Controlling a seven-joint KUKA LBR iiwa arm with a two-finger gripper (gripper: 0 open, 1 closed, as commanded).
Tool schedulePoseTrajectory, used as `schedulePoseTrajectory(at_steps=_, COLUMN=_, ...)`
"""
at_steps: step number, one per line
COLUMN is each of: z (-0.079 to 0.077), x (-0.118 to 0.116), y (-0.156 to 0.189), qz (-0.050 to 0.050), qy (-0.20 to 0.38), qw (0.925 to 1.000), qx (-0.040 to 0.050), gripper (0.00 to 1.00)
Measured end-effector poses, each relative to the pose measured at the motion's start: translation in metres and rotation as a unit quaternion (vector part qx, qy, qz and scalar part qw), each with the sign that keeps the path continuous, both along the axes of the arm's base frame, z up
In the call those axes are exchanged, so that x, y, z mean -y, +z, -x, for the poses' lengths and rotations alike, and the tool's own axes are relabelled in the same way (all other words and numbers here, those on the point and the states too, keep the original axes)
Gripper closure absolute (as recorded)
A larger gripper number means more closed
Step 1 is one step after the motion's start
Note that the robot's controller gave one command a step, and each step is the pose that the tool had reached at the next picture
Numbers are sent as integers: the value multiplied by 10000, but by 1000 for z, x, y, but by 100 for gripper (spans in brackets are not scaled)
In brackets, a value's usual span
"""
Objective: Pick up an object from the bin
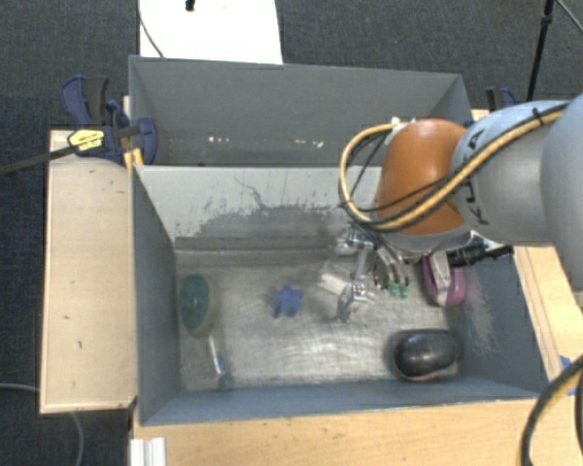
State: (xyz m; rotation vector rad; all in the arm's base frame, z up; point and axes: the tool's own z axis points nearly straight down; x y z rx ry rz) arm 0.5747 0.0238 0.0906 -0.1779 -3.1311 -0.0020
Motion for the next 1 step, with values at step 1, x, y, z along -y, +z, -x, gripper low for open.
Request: schedulePoseTrajectory(at_steps=1, z=-2, x=1, y=5, qz=3, qy=-3, qw=10000, qx=43, gripper=100)
